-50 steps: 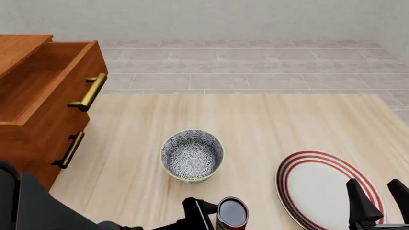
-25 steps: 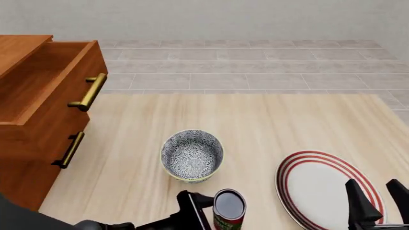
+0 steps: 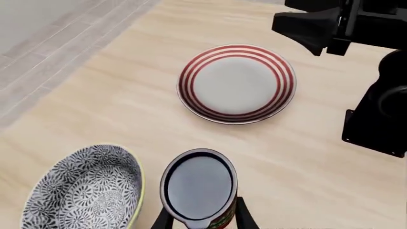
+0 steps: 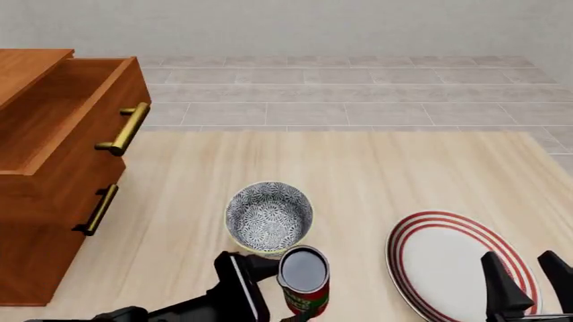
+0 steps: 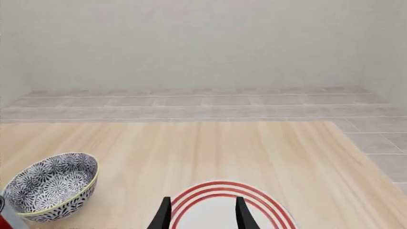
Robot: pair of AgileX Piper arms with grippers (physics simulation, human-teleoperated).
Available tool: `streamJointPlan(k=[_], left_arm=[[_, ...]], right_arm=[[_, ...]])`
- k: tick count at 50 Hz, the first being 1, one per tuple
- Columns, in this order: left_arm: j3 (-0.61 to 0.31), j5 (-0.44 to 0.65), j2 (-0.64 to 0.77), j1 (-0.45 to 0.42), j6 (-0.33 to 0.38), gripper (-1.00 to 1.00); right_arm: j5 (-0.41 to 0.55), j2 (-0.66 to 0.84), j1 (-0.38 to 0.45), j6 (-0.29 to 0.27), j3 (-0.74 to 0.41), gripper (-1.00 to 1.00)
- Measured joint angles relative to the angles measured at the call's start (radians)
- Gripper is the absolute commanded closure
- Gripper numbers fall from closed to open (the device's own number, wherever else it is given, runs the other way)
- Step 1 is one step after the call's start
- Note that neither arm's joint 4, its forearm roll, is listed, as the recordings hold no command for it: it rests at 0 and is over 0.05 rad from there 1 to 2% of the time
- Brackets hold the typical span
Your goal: Put the ketchup in the top drawer of the cabinet.
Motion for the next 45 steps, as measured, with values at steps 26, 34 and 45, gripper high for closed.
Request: streamJointPlan(k=[26,34,45], left_arm=[[0.023,0.172,-0.255,0.079,-0.018,1.0],[0.024,0.224,-0.321,0.106,-0.017,1.0],[0.01,0.322,-0.404,0.152,0.002,1.0]], right_arm=[[0.003,0.0,0.01,0.0,0.0,-1.0],[0.005,0.0,0.011,-0.001,0.0,-1.0],[0.006,0.0,0.013,-0.003,0.0,-1.0]])
